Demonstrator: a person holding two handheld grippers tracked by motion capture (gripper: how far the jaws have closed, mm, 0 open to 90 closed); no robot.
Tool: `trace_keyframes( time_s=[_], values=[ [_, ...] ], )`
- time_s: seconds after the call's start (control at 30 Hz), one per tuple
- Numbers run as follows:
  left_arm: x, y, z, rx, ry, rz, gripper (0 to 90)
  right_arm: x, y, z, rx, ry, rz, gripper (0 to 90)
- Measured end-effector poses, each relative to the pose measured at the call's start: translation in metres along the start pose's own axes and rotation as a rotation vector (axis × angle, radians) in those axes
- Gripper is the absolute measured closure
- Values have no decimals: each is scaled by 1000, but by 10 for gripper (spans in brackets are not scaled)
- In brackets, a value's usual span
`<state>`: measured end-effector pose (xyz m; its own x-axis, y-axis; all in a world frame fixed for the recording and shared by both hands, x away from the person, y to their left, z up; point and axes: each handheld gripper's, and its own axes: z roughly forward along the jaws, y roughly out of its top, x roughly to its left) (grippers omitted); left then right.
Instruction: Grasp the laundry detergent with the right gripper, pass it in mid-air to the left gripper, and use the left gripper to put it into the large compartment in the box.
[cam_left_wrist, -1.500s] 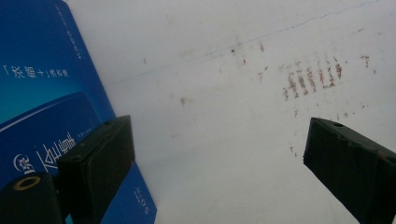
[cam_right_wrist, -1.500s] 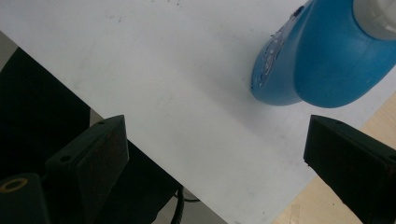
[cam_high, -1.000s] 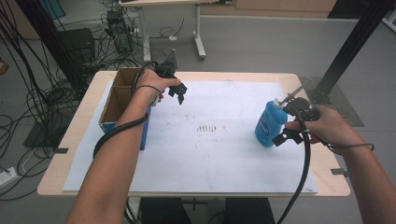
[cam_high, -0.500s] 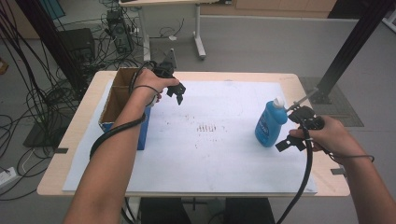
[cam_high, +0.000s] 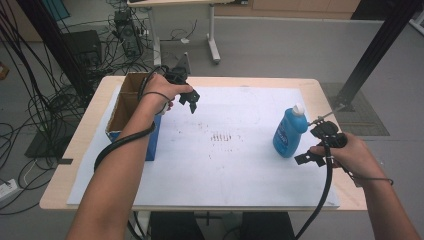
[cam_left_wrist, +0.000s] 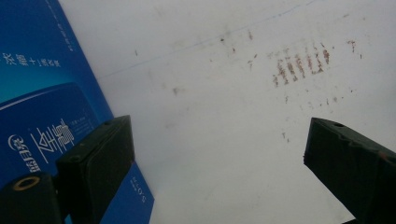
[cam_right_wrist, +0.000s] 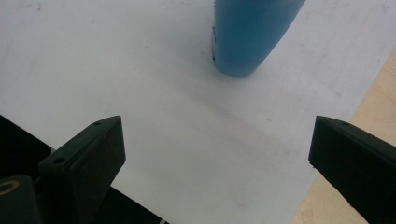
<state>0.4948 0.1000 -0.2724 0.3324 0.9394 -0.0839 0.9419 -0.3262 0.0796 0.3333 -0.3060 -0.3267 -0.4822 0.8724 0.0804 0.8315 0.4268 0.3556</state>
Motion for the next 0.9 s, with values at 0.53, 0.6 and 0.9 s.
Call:
trace_keyframes(
  time_s=[0.53, 0.6, 0.9],
  values=[
    [3, 0, 6, 1, -17, -12, 90, -6, -19, 24, -153, -22, 22, 36],
    [3, 0, 6, 2, -18, -11, 90, -7, -21, 27, -170, -24, 28, 37],
    [3, -1, 7, 0, -17, -4, 90, -10, -29, 37, -288, -56, 30, 36]
  ],
)
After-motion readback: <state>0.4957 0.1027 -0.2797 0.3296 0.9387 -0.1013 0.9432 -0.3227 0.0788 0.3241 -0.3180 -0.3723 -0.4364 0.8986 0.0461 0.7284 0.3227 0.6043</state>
